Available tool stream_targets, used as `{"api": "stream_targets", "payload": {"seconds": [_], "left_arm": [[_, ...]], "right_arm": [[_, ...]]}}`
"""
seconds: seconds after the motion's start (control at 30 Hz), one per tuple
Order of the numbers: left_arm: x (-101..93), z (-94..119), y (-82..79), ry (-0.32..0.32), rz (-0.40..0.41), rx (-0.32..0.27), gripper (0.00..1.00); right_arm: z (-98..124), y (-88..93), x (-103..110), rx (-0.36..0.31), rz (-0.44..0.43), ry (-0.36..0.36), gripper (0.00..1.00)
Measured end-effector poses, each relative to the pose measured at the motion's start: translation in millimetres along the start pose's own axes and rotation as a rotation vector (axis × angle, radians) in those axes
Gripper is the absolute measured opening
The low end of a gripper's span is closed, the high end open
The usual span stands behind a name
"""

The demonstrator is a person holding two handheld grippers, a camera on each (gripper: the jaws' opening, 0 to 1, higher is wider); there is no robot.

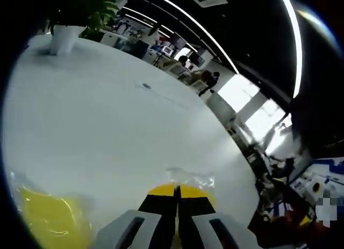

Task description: Compare the silicone blocks by pressing each to a similar depth, holding the contact briefly, and releasing to observe deformation and rebound differences across the visible hardness samples.

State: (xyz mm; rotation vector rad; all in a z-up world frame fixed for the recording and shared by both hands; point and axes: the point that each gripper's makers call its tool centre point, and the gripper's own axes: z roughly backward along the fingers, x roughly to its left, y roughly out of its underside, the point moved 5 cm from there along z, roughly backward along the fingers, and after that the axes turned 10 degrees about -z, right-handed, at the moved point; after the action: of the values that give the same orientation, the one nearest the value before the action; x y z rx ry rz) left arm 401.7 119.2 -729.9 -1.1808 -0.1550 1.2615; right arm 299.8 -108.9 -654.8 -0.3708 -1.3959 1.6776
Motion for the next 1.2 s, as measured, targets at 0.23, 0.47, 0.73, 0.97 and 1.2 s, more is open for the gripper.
{"api": "stream_targets", "payload": {"seconds": [0.23,0.47,0.73,0.97,1.2], "left_arm": [[0.7,-11.6,10.3,0.0,-0.085,0.07,0.0],[4.3,-18.5,12.9,0.004,-0.106,0.086,0.0],[11.0,-21.0,18.6,-0.018,-0.088,0.114,0.0],[11.4,-24.3,19.5,-0.016,-0.084,0.115,0.0],[12.8,-24.3,18.7,-0.021,-0.106,0.115,0.0]], "right_arm": [[-1.0,0.5,1.3,0.003,-0.003,-0.004,0.97],[-3.4,0.2,2.8,0.007,-0.003,-0.011,0.96],[-2.8,-0.8,1.2,0.004,-0.007,-0.007,0.96],[-1.1,2.5,0.7,0.009,-0.011,-0.003,0.96],[-0.7,0.7,-0.6,0.013,-0.003,-0.004,0.96]]}}
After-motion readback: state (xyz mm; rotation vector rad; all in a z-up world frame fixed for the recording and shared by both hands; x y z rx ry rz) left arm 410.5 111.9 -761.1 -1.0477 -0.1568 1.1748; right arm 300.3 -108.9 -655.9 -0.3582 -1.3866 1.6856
